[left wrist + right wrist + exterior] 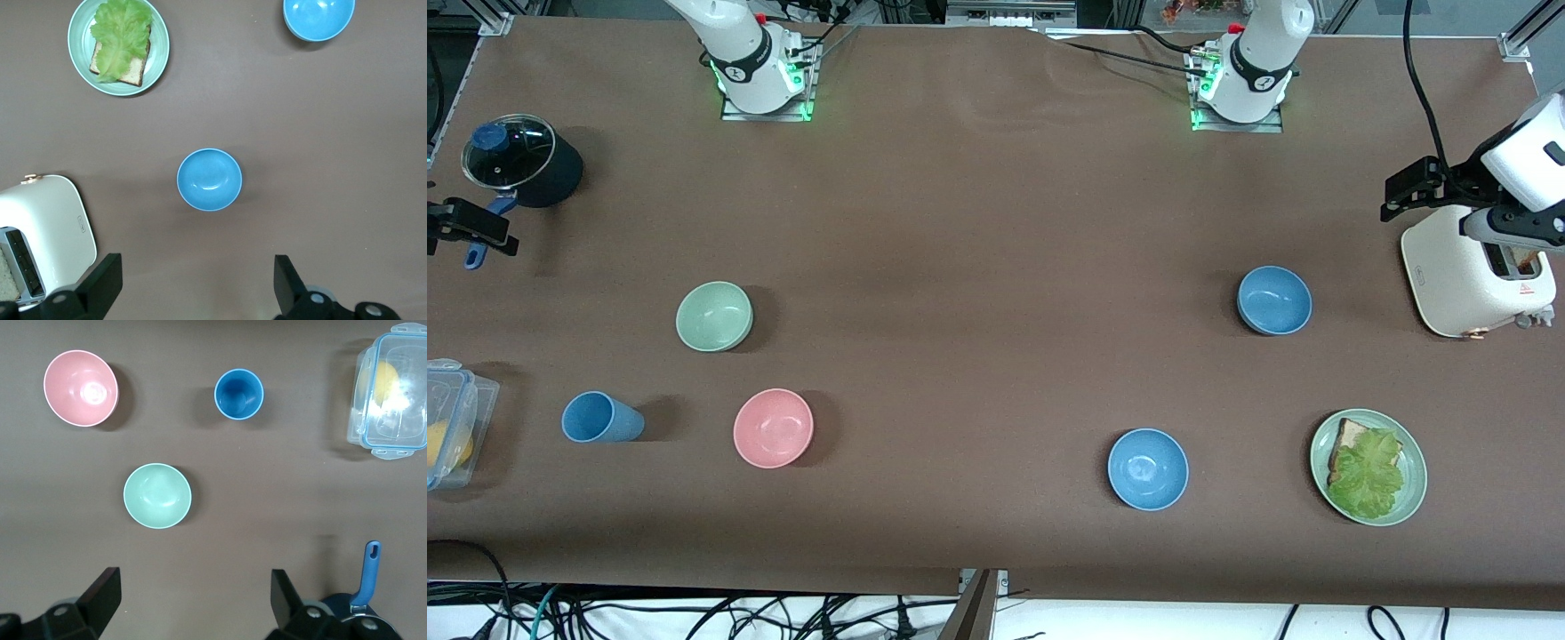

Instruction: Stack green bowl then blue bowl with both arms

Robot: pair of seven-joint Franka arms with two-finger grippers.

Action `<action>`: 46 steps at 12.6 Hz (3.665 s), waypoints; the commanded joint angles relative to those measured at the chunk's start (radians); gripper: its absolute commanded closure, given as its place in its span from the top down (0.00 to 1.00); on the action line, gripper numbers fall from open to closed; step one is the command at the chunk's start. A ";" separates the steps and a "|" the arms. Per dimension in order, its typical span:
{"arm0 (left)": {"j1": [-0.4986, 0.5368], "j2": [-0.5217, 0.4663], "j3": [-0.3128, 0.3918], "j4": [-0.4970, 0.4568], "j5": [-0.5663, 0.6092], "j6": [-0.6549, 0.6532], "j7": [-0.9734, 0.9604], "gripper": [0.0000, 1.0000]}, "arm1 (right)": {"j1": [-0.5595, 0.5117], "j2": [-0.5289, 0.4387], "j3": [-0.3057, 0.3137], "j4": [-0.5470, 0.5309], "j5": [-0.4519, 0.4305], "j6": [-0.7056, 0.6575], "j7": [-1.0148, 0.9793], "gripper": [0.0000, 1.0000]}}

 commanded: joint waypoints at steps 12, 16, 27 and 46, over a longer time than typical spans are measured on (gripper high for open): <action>0.007 0.012 -0.019 0.028 0.024 -0.015 -0.016 1.00 | -0.021 0.006 0.021 0.018 -0.010 0.000 -0.007 0.99; 0.007 0.012 -0.018 0.030 0.022 -0.017 -0.014 1.00 | -0.021 0.006 0.019 0.018 -0.008 -0.002 -0.007 0.99; 0.007 0.012 -0.018 0.030 0.022 -0.017 -0.014 1.00 | -0.021 0.006 0.019 0.018 -0.008 0.000 -0.005 0.99; 0.009 0.014 -0.015 0.028 0.024 -0.018 -0.014 1.00 | -0.044 0.199 0.019 -0.368 0.185 0.446 -0.002 0.99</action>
